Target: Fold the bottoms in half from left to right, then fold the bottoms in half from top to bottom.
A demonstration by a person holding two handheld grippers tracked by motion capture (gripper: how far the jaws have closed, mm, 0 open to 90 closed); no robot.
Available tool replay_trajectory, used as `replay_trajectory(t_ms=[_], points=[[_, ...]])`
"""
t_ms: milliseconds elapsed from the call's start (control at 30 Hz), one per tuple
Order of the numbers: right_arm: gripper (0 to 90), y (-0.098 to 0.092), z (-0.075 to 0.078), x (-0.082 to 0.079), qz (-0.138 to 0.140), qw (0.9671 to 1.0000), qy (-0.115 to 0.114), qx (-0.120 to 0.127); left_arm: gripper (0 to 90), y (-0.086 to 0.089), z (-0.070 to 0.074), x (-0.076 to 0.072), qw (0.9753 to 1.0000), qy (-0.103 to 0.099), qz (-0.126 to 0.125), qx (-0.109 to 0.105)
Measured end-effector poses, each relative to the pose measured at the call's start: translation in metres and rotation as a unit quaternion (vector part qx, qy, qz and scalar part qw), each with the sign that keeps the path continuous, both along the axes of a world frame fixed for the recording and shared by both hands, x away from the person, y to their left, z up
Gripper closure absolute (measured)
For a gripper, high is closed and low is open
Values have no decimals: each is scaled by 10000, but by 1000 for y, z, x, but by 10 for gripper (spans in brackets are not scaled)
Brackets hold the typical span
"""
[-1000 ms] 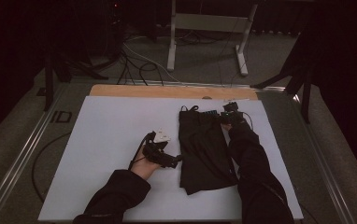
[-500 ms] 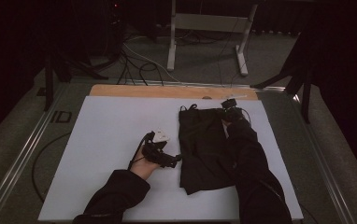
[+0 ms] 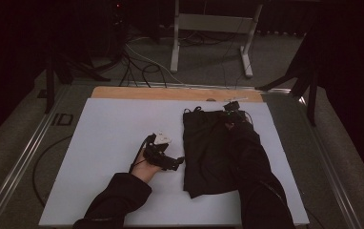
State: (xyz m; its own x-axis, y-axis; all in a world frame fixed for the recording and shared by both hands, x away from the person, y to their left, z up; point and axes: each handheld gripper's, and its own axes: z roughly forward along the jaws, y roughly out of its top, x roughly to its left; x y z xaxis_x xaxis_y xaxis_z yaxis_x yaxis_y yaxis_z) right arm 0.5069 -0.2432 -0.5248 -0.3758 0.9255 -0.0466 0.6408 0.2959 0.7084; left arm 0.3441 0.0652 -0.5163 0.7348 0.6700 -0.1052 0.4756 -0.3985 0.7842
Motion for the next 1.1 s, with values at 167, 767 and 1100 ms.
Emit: replay_trajectory(t_ms=[167, 767, 1100], points=[[565, -3, 6, -7, 55, 9997, -107, 210, 9, -3, 0, 1, 10000, 30, -41, -2], [127, -15, 20, -42, 656, 9954, -254, 649, 9, 5, 16, 22, 9994, 307, -3, -159], [101, -24, 31, -53, 744, 9943, -452, 616, 9, -3, 28, 34, 9995, 295, 30, -88]])
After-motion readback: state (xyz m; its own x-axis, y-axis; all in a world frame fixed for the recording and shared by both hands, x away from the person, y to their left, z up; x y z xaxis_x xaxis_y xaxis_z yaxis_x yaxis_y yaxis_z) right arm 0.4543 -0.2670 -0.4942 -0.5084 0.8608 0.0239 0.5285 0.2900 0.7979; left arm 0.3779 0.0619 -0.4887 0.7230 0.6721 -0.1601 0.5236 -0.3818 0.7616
